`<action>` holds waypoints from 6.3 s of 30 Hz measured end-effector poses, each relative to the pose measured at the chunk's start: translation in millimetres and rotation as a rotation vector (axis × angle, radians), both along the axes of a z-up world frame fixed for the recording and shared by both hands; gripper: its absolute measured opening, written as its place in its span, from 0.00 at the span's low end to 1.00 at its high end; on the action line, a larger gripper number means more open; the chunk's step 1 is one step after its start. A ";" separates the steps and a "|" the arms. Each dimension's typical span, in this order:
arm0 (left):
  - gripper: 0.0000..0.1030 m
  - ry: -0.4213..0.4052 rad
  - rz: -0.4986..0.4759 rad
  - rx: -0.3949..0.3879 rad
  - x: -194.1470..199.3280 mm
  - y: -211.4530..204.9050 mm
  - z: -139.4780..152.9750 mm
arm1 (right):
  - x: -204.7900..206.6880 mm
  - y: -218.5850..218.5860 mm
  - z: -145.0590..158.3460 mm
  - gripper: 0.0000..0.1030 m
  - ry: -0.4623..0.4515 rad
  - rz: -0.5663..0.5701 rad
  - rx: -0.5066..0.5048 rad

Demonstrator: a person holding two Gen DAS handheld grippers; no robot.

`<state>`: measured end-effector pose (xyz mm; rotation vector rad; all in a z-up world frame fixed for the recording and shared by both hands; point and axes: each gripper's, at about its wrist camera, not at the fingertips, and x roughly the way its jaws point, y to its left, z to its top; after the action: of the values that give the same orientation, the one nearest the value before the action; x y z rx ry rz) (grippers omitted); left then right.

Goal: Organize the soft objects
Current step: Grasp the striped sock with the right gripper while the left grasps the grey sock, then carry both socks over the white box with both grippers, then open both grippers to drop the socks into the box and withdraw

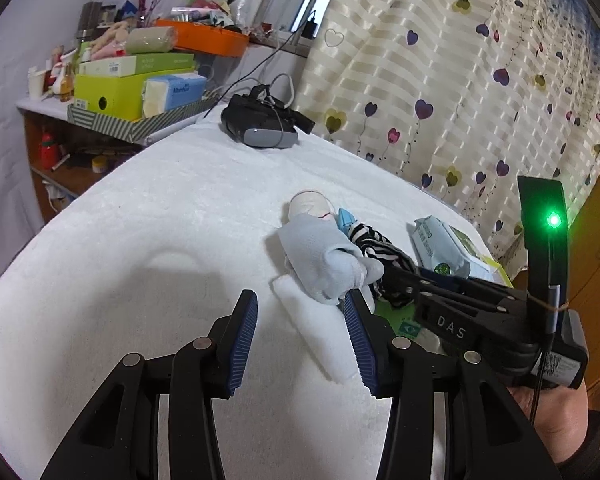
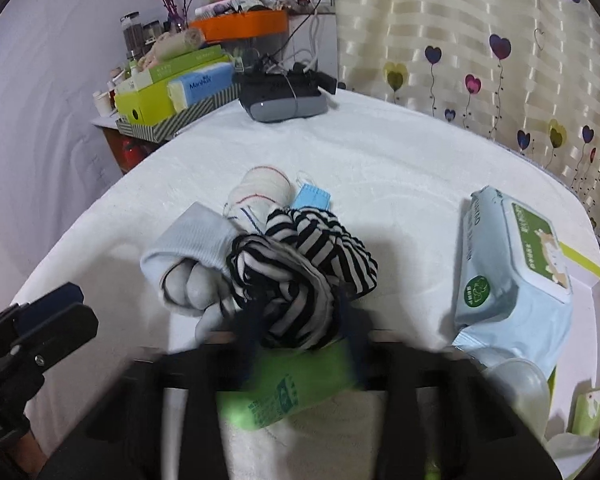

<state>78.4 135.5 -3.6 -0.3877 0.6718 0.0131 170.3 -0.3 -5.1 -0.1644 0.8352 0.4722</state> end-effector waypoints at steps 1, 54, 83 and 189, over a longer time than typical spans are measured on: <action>0.44 0.003 -0.002 -0.004 2.1 -0.3 -0.2 | -1.3 -0.7 0.4 0.12 -0.007 0.001 -0.003; 0.14 -0.047 -0.082 0.017 14.3 -50.1 26.7 | -73.4 -79.8 69.1 0.10 -0.190 -0.005 0.214; 0.14 -0.158 -0.272 0.065 -30.0 -143.4 74.9 | -119.6 -156.0 88.3 0.10 -0.264 -0.119 0.251; 0.29 -0.066 -0.513 0.114 -39.4 -241.1 45.5 | -151.5 -235.5 55.6 0.51 -0.190 -0.311 0.160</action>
<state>39.0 -105.5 41.9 -0.0975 0.6858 -0.4450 18.7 -235.7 50.5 0.0681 0.6190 0.2252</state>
